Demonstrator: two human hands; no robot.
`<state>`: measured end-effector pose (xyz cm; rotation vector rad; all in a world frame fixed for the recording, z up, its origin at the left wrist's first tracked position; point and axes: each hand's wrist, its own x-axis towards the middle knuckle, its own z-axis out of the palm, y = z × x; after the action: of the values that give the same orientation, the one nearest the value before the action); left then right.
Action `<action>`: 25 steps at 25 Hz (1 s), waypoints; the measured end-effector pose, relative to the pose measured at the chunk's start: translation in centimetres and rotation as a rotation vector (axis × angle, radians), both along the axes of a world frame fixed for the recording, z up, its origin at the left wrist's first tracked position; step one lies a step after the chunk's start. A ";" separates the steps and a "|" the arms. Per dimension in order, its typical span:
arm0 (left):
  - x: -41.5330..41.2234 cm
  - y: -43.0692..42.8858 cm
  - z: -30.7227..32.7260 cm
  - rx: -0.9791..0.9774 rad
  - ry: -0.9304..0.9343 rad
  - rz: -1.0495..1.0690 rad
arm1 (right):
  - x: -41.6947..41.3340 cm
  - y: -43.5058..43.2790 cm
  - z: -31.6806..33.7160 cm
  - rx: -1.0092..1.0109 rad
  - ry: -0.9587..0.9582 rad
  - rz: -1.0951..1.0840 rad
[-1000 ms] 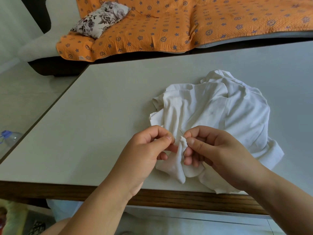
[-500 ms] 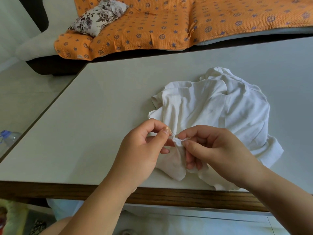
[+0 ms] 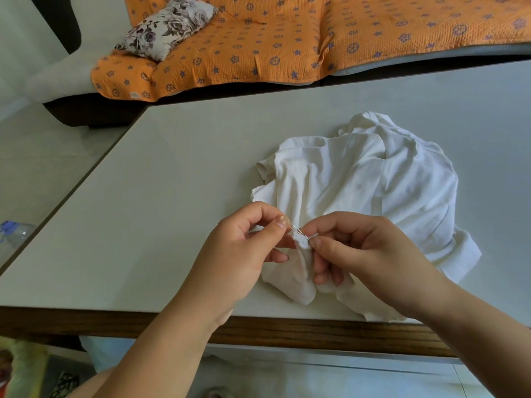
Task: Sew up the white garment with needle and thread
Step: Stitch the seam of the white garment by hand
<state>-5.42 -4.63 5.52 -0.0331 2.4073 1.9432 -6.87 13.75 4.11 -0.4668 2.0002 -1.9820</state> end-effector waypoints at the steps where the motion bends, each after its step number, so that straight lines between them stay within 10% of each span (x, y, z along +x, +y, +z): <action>1: 0.0 0.0 0.0 0.039 -0.021 -0.010 | 0.0 0.0 0.0 -0.010 -0.006 0.006; 25: 0.8 1.3 -1.0 -0.388 0.175 0.006 | 0.0 -0.1 0.2 0.114 0.131 -0.300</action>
<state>-4.64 -3.33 4.48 0.1207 2.8637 1.5074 -6.91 13.67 4.27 -0.2910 2.3702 -2.0335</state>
